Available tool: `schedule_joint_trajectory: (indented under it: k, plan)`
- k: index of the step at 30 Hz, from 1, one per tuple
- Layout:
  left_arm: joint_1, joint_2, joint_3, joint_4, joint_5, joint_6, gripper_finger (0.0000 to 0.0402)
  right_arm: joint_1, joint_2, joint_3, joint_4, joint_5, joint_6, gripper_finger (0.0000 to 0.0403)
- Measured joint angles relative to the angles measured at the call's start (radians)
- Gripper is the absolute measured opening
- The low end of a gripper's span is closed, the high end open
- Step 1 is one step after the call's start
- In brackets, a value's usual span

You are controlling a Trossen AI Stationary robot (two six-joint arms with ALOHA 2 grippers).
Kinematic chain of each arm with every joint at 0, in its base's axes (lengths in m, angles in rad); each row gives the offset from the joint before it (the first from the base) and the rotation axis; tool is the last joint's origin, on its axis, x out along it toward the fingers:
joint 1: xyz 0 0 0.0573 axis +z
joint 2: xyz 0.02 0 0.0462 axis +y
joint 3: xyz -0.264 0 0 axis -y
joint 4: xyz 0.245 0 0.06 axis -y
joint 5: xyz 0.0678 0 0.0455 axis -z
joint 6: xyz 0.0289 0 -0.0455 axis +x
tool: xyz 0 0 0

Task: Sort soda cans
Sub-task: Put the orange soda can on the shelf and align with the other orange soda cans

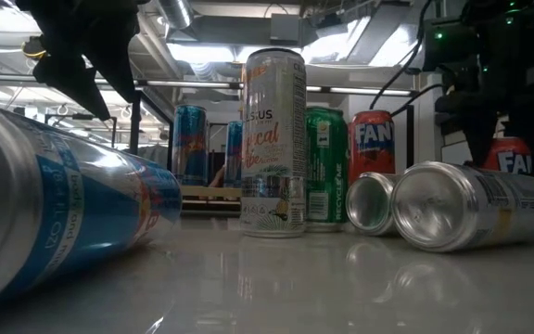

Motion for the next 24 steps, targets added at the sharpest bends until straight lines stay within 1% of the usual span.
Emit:
schedule_joint_trajectory:
  k: [2, 6, 8, 10, 16, 24]
  plan:
    - [0.000, 0.000, 0.000, 0.000, 0.000, 0.000, 0.0335, 0.000, 0.001, -0.001, 0.001, -0.002, 0.000, 0.0324]
    - [0.000, 0.000, 0.000, 0.000, 0.000, 0.000, 0.0335, 0.000, 0.004, -0.007, -0.005, -0.011, 0.000, 0.0376]
    - [0.000, 0.000, 0.000, 0.000, -0.001, 0.000, 0.0335, 0.000, 0.002, -0.006, -0.006, -0.009, 0.000, 0.0392]
    - [0.000, 0.000, 0.000, 0.000, -0.001, 0.000, 0.0335, 0.000, 0.004, -0.006, -0.004, -0.010, 0.000, 0.0392]
    - [0.000, 0.000, 0.000, 0.000, -0.001, 0.000, 0.0335, 0.000, -0.005, -0.002, -0.008, -0.005, -0.030, 0.0369]
    - [0.000, 0.000, 0.000, 0.000, -0.001, 0.000, 0.0335, 0.000, -0.005, 0.096, -0.057, 0.026, -0.116, 0.0366]
